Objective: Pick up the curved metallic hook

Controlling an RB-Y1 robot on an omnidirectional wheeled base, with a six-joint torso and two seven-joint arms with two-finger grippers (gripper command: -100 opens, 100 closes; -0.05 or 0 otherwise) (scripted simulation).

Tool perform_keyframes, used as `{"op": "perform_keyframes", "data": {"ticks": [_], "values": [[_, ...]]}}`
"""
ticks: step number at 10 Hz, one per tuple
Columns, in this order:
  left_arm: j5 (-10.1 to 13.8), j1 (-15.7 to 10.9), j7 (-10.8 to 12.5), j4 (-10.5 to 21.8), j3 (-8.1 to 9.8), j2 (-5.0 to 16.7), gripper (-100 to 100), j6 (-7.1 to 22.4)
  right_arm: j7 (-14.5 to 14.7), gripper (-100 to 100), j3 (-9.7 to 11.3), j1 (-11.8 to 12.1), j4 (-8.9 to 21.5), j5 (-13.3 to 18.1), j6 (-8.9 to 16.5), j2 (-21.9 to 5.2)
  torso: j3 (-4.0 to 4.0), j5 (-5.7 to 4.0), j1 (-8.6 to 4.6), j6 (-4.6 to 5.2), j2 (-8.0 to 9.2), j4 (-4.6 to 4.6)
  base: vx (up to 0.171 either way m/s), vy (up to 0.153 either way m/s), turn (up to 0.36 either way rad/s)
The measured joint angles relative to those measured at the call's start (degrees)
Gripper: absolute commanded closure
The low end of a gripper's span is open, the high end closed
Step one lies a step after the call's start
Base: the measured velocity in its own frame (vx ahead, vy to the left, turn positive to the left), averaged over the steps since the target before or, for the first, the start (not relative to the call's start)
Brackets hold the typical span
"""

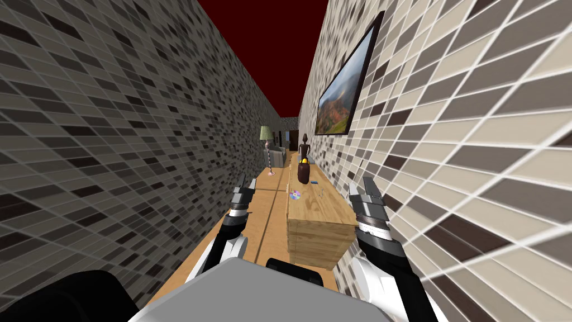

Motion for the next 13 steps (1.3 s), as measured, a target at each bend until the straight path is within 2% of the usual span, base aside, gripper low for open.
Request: {"op": "perform_keyframes", "data": {"ticks": [3,5,6,8,9,10,12,13], "values": [[0.00,-0.01,0.00,0.00,-0.01,-0.01,0,0.00,0.58,-100,1.05,1.23,1.57,-0.66,0.85,-3.50,0.15,0.05,0.24,0.00,0.28,0.06,-0.072,0.073,0.005],[0.00,-0.01,0.00,0.00,-0.01,-0.01,0,0.00,1.38,-100,2.36,3.11,3.24,-1.51,1.54,-6.71,0.19,0.10,0.45,0.00,0.32,0.07,-0.068,0.134,0.031],[0.00,-0.01,0.00,0.00,-0.01,-0.01,0,0.00,1.58,-100,2.68,3.73,3.49,-2.29,2.97,-8.68,0.15,0.12,0.51,-0.01,0.26,0.06,-0.036,0.079,0.004],[0.00,-0.01,0.00,0.00,-0.01,-0.01,0,0.00,2.20,-100,3.68,4.91,4.70,-2.98,3.98,-11.50,0.09,0.06,0.27,-0.01,0.15,0.04,-0.037,0.096,0.052],[0.00,-0.01,0.00,0.00,-0.01,-0.01,0,0.00,2.43,-100,4.27,7.23,5.19,-3.88,4.11,-13.80,0.11,0.09,0.42,0.00,0.19,0.04,-0.058,0.165,0.053],[0.00,-0.01,0.00,0.00,-0.01,-0.01,0,0.00,2.92,-100,5.00,7.71,6.42,-4.73,5.28,-15.87,0.13,0.12,0.57,-0.01,0.22,0.05,-0.031,0.113,0.020],[0.00,0.00,0.00,0.00,-0.01,-0.01,0,0.00,4.26,-100,6.91,8.75,9.25,-5.21,5.70,-18.54,0.03,0.09,0.40,-0.01,0.04,0.01,0.003,0.090,0.049],[0.00,0.00,0.00,0.00,-0.01,-0.01,0,0.00,4.65,-100,7.32,9.22,9.58,-5.53,6.14,-19.79,0.02,0.08,0.29,0.00,0.02,0.01,-0.001,0.083,0.070]]}}
